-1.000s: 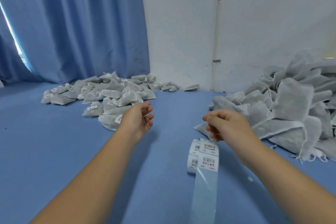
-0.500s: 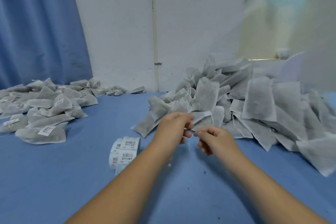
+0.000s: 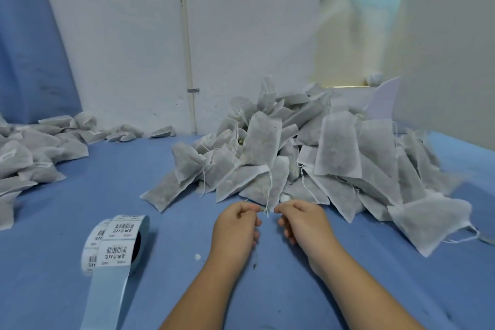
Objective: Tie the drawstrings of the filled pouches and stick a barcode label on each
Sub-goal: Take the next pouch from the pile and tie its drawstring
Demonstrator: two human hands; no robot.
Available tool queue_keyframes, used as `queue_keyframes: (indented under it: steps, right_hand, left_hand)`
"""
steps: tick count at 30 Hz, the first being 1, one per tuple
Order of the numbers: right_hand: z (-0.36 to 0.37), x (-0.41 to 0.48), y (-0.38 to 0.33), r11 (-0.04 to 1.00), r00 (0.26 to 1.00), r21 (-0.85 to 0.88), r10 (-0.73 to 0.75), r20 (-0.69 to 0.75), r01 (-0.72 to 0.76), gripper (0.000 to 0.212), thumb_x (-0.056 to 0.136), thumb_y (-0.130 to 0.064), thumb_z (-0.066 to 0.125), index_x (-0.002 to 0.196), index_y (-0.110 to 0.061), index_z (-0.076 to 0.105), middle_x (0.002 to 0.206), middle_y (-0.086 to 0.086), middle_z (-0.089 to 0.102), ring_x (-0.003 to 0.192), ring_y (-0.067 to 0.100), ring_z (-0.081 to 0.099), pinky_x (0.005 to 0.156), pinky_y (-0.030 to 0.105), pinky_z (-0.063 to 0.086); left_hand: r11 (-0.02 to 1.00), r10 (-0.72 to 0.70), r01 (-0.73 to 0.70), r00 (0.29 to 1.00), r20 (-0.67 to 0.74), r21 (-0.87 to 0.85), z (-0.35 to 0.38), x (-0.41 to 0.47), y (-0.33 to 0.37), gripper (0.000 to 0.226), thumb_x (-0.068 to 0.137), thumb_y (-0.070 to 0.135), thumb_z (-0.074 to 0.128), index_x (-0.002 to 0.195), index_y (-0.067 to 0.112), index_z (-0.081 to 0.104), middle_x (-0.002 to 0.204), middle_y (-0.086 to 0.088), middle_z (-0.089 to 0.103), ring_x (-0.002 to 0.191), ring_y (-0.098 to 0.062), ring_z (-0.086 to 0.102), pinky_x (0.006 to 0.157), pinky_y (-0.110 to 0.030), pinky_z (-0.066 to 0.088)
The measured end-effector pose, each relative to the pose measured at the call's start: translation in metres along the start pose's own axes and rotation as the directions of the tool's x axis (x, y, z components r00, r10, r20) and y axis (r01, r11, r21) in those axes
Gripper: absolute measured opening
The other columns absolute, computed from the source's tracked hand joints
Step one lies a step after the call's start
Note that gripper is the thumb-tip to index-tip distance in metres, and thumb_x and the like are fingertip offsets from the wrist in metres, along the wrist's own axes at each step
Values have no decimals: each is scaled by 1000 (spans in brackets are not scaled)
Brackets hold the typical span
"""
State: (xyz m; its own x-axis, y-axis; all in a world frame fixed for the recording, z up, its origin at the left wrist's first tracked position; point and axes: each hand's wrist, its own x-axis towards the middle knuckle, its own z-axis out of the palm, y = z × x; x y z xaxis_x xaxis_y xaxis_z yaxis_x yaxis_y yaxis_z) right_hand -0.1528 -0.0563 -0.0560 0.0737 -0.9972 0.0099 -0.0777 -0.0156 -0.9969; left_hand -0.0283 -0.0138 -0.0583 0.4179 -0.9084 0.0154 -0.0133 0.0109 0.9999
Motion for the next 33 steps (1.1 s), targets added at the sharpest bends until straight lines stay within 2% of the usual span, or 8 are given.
queue_keyframes:
  steps: [5,10,12,16,20,24,28,33]
  right_hand:
    - [7,30,-15,995,995,-86,-50,-85,43,14,84,-15,57,72,-13,65,61,-3,61,56,16,53,53,28,43]
    - [6,82,-62,962,975,-243,-167,-147,128,25,81,-20,56,63,-6,45,67,14,41,67,22,45,62,36,36]
    - [12,98,-78,954,978,-277,-159,-135,117,27,85,-27,60,73,-3,58,76,25,49,72,25,51,66,38,41]
    - [32,118,-96,950,985,-308,-96,-141,49,24,85,-29,64,75,-8,58,67,9,59,66,26,58,61,33,47]
    - [46,127,-98,940,975,-341,-61,-216,-17,24,82,-23,70,74,-7,56,62,9,59,67,28,61,59,32,46]
    - [48,133,-100,961,963,-272,-29,-267,-46,21,80,-14,74,83,-3,56,82,16,61,77,29,59,68,34,46]
    - [41,131,-103,974,980,-225,-51,-192,7,18,84,-3,64,70,-10,54,68,8,56,57,20,52,60,30,46]
    - [33,110,-110,994,971,-82,-92,-222,76,25,86,6,61,70,-12,56,67,8,56,53,18,50,54,29,48]
  left_hand:
    - [993,-34,29,998,-46,-116,-3,5,1,24,91,0,45,92,9,67,70,-4,59,42,-8,48,42,-21,42]
    - [988,-61,56,998,-34,-147,0,7,2,24,90,0,45,90,10,67,69,-4,59,41,-9,46,40,-21,40]
    - [987,-65,60,997,-30,-146,1,8,3,23,90,0,45,90,11,66,70,-4,59,41,-9,46,41,-22,41]
    - [984,-74,71,997,-10,-162,0,8,3,23,90,2,46,90,13,66,66,0,60,42,-11,46,41,-22,40]
    - [988,-69,69,998,8,-138,0,9,3,24,89,4,46,88,16,66,64,4,59,44,-12,46,43,-23,41]
    - [988,-81,83,996,21,-130,0,9,3,25,88,4,46,85,18,66,63,4,58,44,-13,45,45,-25,41]
    - [989,-82,84,996,23,-120,0,9,3,24,87,5,47,85,19,67,65,4,59,44,-13,46,46,-26,41]
    - [989,-76,77,997,17,-128,-2,5,7,25,89,3,46,88,16,67,67,2,59,45,-13,45,45,-25,41]
